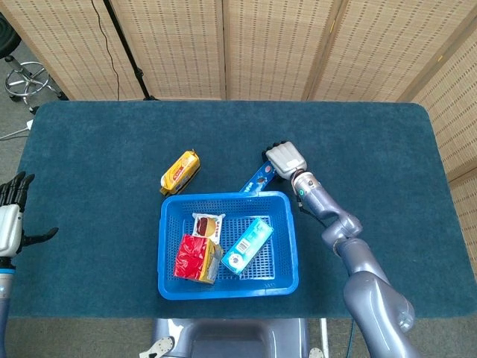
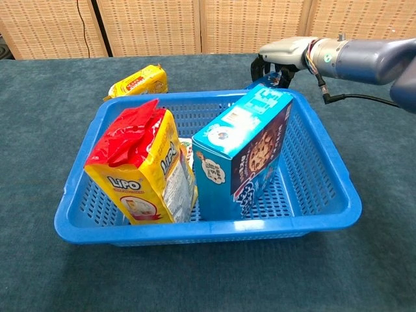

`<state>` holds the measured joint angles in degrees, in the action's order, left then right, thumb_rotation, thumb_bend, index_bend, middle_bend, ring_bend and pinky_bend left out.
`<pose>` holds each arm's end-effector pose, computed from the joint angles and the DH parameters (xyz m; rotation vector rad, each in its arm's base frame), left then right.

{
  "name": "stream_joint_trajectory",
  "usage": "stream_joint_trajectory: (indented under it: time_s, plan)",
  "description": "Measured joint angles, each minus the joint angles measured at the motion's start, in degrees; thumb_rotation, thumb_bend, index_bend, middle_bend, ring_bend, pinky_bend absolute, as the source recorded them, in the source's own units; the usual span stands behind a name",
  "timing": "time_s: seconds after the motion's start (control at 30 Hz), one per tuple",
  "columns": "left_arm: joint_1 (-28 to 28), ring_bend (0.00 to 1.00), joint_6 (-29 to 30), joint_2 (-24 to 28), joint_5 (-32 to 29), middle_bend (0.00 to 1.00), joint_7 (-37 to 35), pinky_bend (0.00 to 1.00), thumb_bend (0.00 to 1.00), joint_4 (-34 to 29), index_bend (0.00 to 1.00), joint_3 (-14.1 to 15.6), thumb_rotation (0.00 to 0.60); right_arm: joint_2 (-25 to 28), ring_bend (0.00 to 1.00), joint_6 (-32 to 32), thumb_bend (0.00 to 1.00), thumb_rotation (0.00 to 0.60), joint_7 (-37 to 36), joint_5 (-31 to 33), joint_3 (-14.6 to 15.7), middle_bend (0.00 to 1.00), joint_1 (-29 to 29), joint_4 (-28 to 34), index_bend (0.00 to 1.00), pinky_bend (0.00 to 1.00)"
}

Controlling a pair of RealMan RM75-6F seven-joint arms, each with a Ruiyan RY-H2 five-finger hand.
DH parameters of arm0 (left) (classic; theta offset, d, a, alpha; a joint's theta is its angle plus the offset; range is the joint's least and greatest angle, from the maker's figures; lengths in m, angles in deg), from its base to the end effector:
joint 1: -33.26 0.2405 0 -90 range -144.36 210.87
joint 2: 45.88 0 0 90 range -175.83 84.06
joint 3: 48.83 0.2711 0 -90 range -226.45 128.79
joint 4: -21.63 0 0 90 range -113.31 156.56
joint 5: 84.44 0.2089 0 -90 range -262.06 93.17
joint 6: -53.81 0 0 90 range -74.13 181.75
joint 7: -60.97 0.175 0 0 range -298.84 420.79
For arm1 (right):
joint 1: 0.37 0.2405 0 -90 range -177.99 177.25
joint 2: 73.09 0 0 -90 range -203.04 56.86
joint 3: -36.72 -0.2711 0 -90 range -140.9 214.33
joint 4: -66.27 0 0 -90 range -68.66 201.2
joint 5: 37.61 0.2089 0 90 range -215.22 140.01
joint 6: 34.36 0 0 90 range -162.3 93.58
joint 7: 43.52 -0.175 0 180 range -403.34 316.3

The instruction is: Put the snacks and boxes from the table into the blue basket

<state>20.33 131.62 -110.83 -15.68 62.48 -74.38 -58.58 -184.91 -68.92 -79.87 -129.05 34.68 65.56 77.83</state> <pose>-0.3173 0.2777 0.1708 -1.2081 -1.0280 -0.9314 -0.1299 -0.5404 -0.0533 1.9896 -0.7575 0.7854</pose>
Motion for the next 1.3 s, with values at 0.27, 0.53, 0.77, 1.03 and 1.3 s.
stream_joint_trajectory:
  time_s: [0.27,0.53,0.77,1.03,1.3]
  plan:
    - [0.0,0.0,-0.7,0.5,1.1,0.0,-1.2,0.0,0.0,-0.2,0.0,0.2,0.6,3.8,0.43,-5.9,0.41,0.6,-2.3,1.2,-0.9,0.6,-1.0,1.4,0.57,0.47]
    - [0.4,0.0,-0.6,1.2,2.4,0.0,-2.9,0.0,0.0,-0.8,0.0,0.5,0.6,11.2,0.43,-14.7,0.41,0.6,-2.7,2.7,-3.1,0.61,-1.9,8.7,0.57,0.47]
    - [0.7,0.0,-0.7,1.8,3.8,0.0,-4.2,0.0,0.0,-1.2,0.0,0.9,0.6,19.9,0.43,-22.1,0.41,0.6,-0.5,2.7,-4.3,0.61,-3.5,23.9,0.57,0.47]
    - [0.9,0.0,-0.4,1.9,4.6,0.0,-4.6,0.0,0.0,-1.5,0.0,1.2,0.6,31.5,0.43,-27.8,0.42,0.6,9.8,1.2,-4.8,0.61,-6.1,51.1,0.57,0.47]
    - [0.9,0.0,-0.8,2.1,4.8,0.0,-5.3,0.0,0.0,-1.4,0.0,1.2,0.6,37.7,0.43,-30.9,0.42,0.6,24.5,-1.4,-5.6,0.61,-7.7,68.6,0.57,0.47]
